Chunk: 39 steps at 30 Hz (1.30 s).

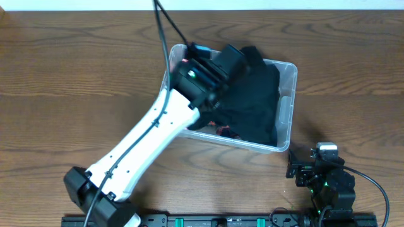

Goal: Pack container
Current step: 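Press and tuck the black garment into the bin with the left gripper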

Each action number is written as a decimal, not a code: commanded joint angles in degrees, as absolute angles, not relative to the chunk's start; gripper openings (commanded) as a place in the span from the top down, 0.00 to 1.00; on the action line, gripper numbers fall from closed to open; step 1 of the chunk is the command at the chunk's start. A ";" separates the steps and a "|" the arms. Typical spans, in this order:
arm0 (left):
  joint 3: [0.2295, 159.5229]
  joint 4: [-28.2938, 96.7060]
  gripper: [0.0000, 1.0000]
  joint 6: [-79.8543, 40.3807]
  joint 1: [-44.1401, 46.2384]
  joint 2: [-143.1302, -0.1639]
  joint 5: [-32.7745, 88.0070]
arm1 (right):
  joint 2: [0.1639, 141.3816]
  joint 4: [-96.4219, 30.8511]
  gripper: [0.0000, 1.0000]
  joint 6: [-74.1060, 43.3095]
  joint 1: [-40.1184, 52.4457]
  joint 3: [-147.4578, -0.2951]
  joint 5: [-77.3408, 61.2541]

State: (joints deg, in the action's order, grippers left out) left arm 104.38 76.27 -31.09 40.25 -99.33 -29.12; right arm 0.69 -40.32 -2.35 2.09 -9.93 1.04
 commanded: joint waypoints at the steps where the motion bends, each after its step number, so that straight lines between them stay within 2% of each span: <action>1: 104.71 76.44 0.29 -31.14 37.91 -98.37 -32.14 | 0.32 -40.40 0.01 -2.72 1.74 -9.91 1.04; 2: 104.71 75.99 0.31 -31.11 37.65 -98.19 -31.57 | 0.32 -40.40 0.01 -2.72 1.74 -9.89 1.02; 6: 104.40 69.17 0.66 -21.39 37.93 -98.50 -19.92 | 0.32 -40.40 0.01 -2.72 1.74 -9.89 1.02; 10: 100.86 63.24 0.85 -18.70 38.04 -100.36 -13.67 | 0.32 -40.40 0.01 -2.72 1.74 -9.89 1.02; 11: 99.11 61.95 0.87 -18.70 38.04 -101.19 -12.80 | 0.32 -40.40 0.01 -2.72 1.74 -9.91 1.02; 21: 79.05 48.05 0.83 -21.69 38.04 -110.34 -5.37 | 0.32 -40.40 0.01 -2.72 1.74 -9.89 1.04; 26: 83.66 51.48 0.83 -20.34 38.06 -107.24 -7.40 | 0.32 -40.40 0.01 -2.72 1.74 -9.91 1.02; 29: 88.47 51.59 0.75 -19.55 38.06 -102.67 -7.05 | 0.32 -40.40 0.01 -2.72 1.74 -9.89 1.02; 33: 90.76 44.80 0.67 -17.26 38.06 -97.60 -5.80 | 0.32 -40.40 0.01 -2.72 1.74 -9.89 1.02; 39: 90.30 31.92 0.66 -12.62 38.04 -100.05 2.26 | 0.32 -40.40 0.01 -2.72 1.74 -9.89 1.02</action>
State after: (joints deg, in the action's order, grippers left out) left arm 90.41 33.74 -16.32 37.98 -97.36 -3.05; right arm 0.67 -40.32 -2.35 2.09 -9.93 1.04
